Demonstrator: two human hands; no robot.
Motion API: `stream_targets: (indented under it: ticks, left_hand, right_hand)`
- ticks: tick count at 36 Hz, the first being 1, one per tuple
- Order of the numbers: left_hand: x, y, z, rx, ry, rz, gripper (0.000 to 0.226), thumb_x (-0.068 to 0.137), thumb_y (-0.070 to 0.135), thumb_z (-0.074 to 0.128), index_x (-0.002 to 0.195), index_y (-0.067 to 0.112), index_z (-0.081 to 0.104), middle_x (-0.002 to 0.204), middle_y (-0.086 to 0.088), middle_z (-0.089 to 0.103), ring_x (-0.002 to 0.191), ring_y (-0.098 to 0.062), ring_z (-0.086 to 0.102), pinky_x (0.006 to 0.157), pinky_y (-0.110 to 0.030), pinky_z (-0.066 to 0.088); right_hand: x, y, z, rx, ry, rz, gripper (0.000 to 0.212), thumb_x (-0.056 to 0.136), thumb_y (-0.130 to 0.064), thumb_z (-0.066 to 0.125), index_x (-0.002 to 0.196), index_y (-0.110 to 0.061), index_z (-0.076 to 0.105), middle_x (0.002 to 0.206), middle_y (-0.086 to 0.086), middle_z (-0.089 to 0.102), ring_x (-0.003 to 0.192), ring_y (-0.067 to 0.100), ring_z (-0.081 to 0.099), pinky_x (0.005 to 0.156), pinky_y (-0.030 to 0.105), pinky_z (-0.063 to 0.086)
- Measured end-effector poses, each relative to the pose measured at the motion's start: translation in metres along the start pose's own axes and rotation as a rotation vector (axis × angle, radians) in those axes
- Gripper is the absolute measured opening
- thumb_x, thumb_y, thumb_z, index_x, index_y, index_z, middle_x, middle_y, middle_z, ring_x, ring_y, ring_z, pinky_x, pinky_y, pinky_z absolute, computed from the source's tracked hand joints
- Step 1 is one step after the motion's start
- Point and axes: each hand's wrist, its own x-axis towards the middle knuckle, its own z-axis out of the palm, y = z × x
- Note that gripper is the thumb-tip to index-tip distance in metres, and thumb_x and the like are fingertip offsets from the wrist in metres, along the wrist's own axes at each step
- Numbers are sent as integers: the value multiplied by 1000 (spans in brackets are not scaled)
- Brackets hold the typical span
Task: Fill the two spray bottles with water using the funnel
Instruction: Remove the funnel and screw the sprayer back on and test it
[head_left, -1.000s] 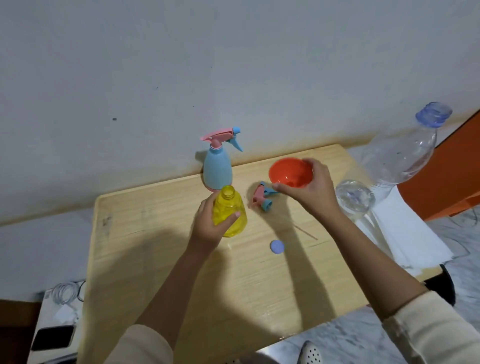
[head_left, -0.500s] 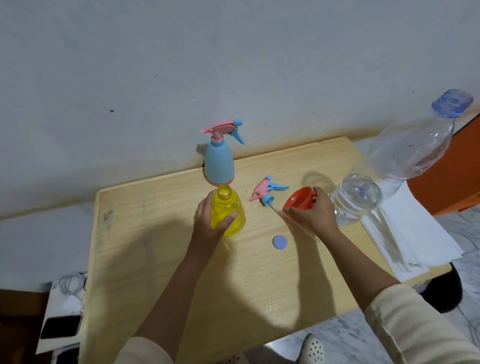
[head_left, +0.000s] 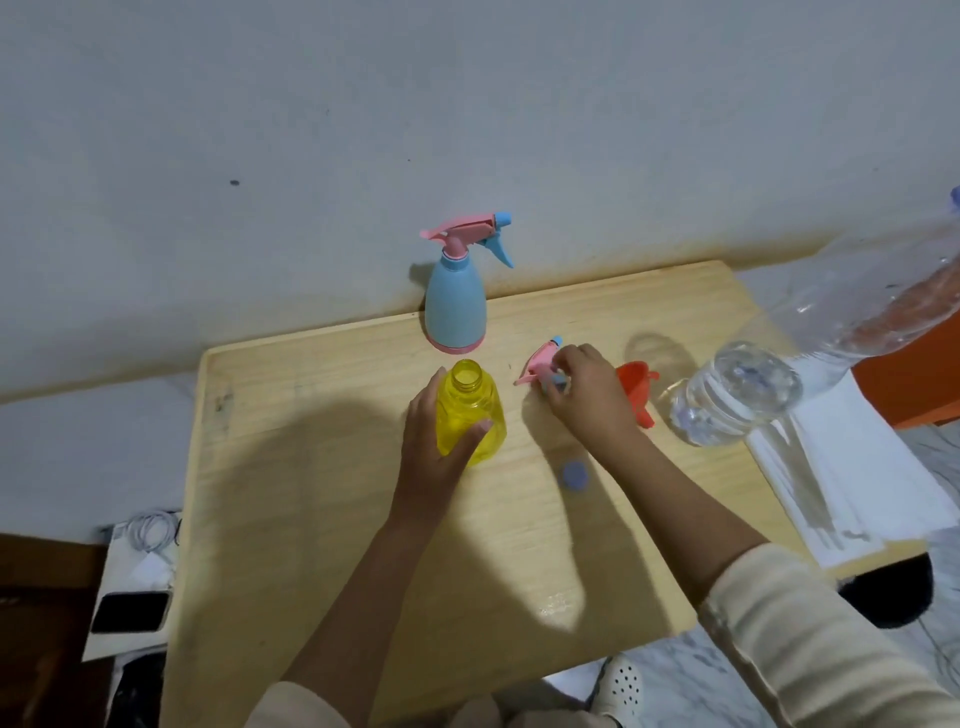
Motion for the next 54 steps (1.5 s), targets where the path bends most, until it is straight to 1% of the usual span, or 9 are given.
stream_targets:
  ticks: [11, 16, 19, 27, 33, 40, 46, 50, 54]
  left_hand:
    - [-7, -2, 1, -13, 13, 8, 66, 77, 55, 56, 136, 40, 29, 125, 28, 39, 121, 2, 37, 101, -9, 30]
    - [-8, -3, -2, -43, -21, -18, 73, 76, 55, 58, 141, 32, 33, 129, 14, 44, 126, -9, 40, 107, -34, 37]
    - [-6, -3, -3, -48, -23, -33, 74, 74, 55, 58, 141, 31, 36, 131, 6, 45, 127, -15, 42, 106, -41, 38]
    - [-5, -3, 0, -93, -1, -45, 73, 71, 54, 59, 137, 29, 40, 128, 3, 49, 126, -15, 44, 108, -40, 37]
    - [-6, -1, -2, -90, -14, 6, 66, 75, 52, 59, 135, 31, 40, 125, 10, 51, 121, 1, 44, 105, -24, 36]
    - [-6, -8, -2, -69, -12, 19, 66, 78, 52, 59, 138, 31, 40, 129, 9, 50, 127, -9, 43, 109, -38, 35]
    - [-6, -4, -2, -76, 2, 28, 60, 78, 50, 60, 133, 44, 37, 126, 26, 46, 124, 0, 43, 104, -23, 34]
    - [-7, -5, 0, -118, -1, 22, 67, 78, 49, 62, 137, 28, 41, 127, 12, 50, 124, -3, 46, 103, -20, 37]
    - [-6, 0, 1, -134, 9, 25, 64, 74, 46, 62, 133, 34, 41, 124, 13, 51, 119, 6, 46, 95, -6, 34]
  right_hand:
    - [14, -1, 33, -193, -207, 229, 28, 96, -20, 45, 114, 1, 53, 117, 22, 51, 112, 36, 48, 83, 39, 41]
    - [4, -16, 12, 127, 16, 222, 25, 91, -24, 54, 88, 0, 57, 85, 20, 58, 86, 36, 54, 65, 31, 25]
    - [0, -37, -19, 409, 135, 226, 18, 89, -22, 57, 92, -4, 61, 76, 5, 58, 71, 19, 52, 60, 29, 32]
    - [-3, -89, -85, 960, 230, -7, 14, 86, -7, 62, 98, -14, 59, 100, 5, 63, 94, 14, 56, 88, 29, 45]
    - [-17, -125, -112, 1115, 246, -191, 17, 89, -3, 56, 99, -17, 57, 106, 10, 62, 101, 13, 59, 88, 22, 47]
    - [-33, -140, -117, 1061, 213, -270, 18, 87, -9, 56, 105, -11, 57, 107, 9, 63, 101, 14, 60, 90, 24, 48]
    - [-36, -136, -104, 1065, 171, -311, 16, 85, -8, 57, 99, -16, 57, 94, -12, 65, 94, 7, 60, 84, 21, 46]
    - [-37, -120, -68, 1005, 82, -200, 23, 82, -5, 64, 104, -3, 59, 100, 5, 64, 97, 14, 61, 86, 28, 51]
    - [-42, -103, -32, 872, -30, -92, 27, 80, -3, 69, 104, -13, 63, 100, -1, 66, 98, 11, 62, 90, 37, 52]
